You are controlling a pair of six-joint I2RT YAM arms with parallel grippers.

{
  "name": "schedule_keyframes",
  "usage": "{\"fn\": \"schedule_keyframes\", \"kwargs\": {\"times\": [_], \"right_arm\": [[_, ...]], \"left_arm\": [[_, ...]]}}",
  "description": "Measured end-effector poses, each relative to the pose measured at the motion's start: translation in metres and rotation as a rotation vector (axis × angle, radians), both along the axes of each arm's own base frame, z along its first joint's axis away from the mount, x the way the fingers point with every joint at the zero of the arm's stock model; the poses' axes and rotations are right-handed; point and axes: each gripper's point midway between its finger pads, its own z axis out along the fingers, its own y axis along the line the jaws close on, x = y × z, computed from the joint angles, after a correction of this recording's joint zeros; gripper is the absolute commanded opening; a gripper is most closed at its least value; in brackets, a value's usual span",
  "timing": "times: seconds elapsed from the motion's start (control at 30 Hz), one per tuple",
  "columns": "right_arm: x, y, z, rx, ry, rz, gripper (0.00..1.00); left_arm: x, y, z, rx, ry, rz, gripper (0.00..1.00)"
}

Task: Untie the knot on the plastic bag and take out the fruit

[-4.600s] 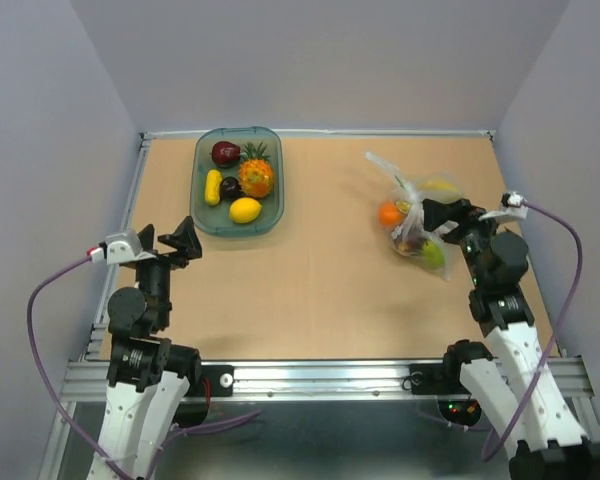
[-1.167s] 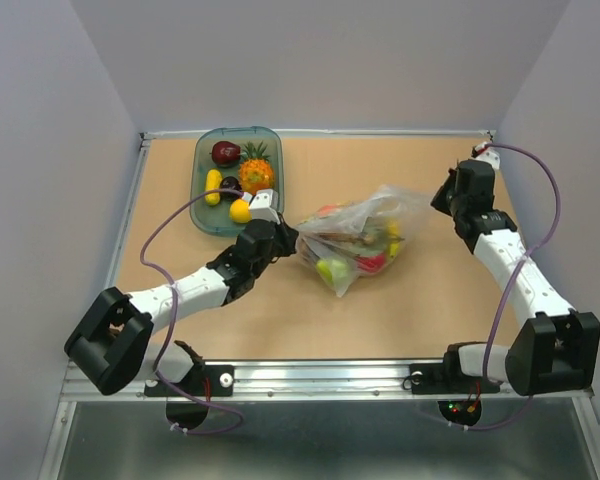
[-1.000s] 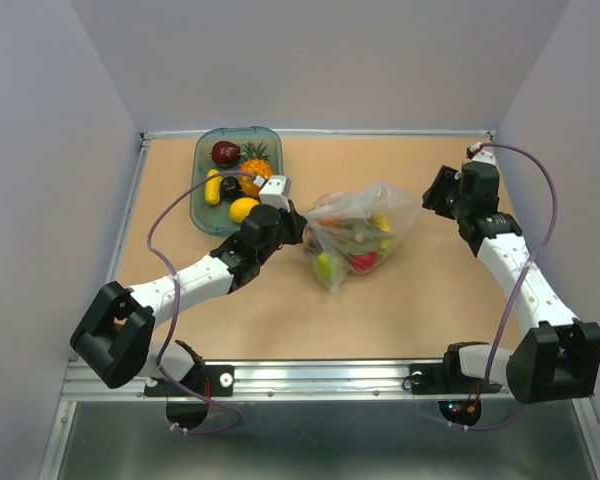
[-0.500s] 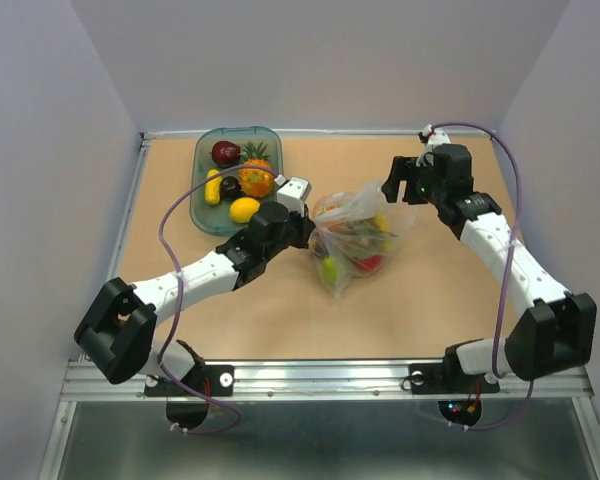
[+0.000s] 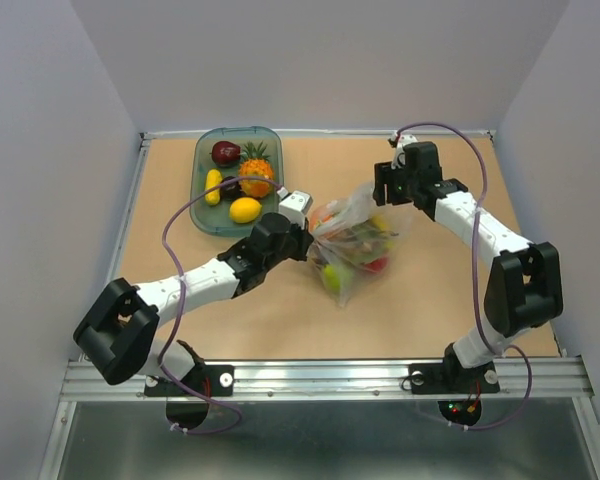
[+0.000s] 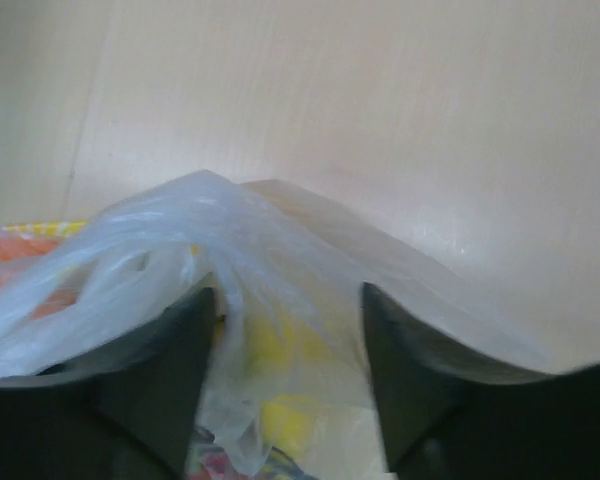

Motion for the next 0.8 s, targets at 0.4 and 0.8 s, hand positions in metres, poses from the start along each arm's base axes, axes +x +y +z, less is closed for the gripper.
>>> {"fn": "schedule_keyframes", "kwargs": {"times": [0.4, 0.8], "right_arm": [[-0.007, -0.069, 0.046, -0.057, -0.156, -0.451, 0.01], [-0.051, -0.062, 0.055, 0.196, -0.21, -0.479, 0.01]], "left_arm": [[-0.003, 0.036, -0.001, -0.065, 0.01, 0.183, 0.0], [0.055, 0.028, 0.051, -0.197, -0.05, 0.257, 0.79]]}}
